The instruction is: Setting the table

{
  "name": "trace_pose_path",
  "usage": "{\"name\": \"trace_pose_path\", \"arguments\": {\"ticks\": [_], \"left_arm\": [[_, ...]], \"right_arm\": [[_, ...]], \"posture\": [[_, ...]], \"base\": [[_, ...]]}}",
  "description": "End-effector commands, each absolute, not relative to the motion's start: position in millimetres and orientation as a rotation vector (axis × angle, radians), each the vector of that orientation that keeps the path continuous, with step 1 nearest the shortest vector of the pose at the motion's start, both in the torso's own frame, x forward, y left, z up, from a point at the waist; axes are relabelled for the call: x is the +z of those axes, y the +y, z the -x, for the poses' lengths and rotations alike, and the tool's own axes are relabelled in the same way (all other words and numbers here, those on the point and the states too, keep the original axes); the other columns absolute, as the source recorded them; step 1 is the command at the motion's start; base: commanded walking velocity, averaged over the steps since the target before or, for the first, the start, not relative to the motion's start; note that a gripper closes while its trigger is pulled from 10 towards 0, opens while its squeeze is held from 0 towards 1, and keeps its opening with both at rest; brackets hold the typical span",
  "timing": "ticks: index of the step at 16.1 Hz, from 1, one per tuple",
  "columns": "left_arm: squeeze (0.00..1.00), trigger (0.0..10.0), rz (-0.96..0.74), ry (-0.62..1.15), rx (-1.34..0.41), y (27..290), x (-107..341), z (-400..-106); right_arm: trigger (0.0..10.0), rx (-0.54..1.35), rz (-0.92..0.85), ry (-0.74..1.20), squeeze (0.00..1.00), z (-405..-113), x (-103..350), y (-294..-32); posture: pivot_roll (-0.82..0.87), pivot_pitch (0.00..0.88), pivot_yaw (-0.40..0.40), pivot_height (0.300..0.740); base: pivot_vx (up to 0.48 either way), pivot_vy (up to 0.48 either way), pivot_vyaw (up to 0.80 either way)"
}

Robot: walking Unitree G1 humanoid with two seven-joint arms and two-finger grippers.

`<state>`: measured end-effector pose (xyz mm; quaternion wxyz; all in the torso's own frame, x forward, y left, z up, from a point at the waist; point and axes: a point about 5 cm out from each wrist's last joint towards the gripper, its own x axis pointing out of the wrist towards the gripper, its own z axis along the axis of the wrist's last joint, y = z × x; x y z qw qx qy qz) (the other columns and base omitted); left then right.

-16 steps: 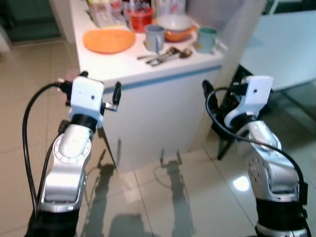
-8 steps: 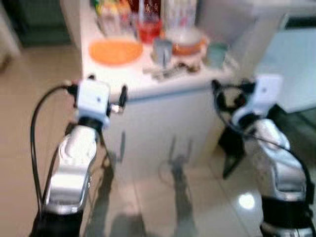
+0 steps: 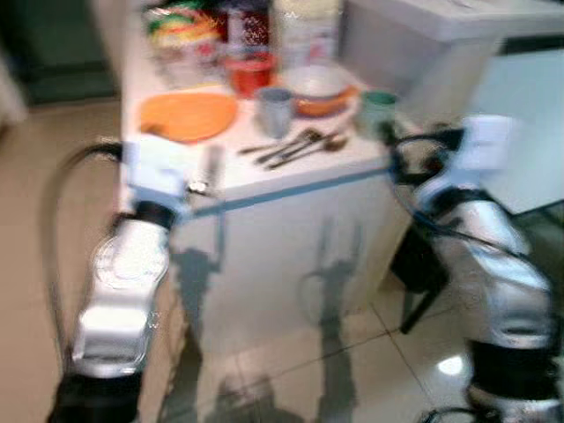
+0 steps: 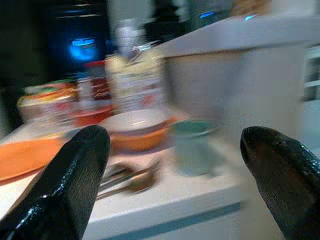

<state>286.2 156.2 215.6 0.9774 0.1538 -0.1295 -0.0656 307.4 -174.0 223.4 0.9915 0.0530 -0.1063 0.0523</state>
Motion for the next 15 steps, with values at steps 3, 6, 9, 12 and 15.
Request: {"name": "trace_pose_path", "arguments": {"ticks": [3, 6, 9, 12, 15], "left_arm": [[0.00, 10.0, -0.317, -0.286, -0.110, 164, 227, -287], [0.00, 10.0, -0.320, -0.297, -0.108, 164, 232, -288], [0.00, 10.0, -0.323, -0.308, -0.102, 166, 236, -288], [0.00, 10.0, -0.330, -0.313, -0.099, 168, 239, -288], [0.00, 10.0, -0.337, -0.317, -0.096, 169, 240, -287]], "right_arm": [[10.0, 0.142, -0.110, -0.243, 0.00, -312, 238, -170], [10.0, 0.181, -0.114, -0.245, 0.00, -312, 243, -168], [10.0, 0.218, -0.109, -0.240, 0.00, -311, 242, -161], [10.0, 0.284, -0.114, -0.228, 0.00, -309, 241, -154], [10.0, 0.342, -0.114, -0.212, 0.00, -306, 240, -147]], "posture": [[0.08, 0.000, -0.029, 0.740], [0.08, 0.000, -0.029, 0.740], [0.08, 0.000, -0.029, 0.740], [0.08, 0.000, -0.030, 0.740], [0.08, 0.000, -0.034, 0.740]], "base": [[0.389, 0.000, 0.00], [0.390, 0.000, 0.00], [0.390, 0.000, 0.00], [0.391, 0.000, 0.00], [0.387, 0.000, 0.00]]}}
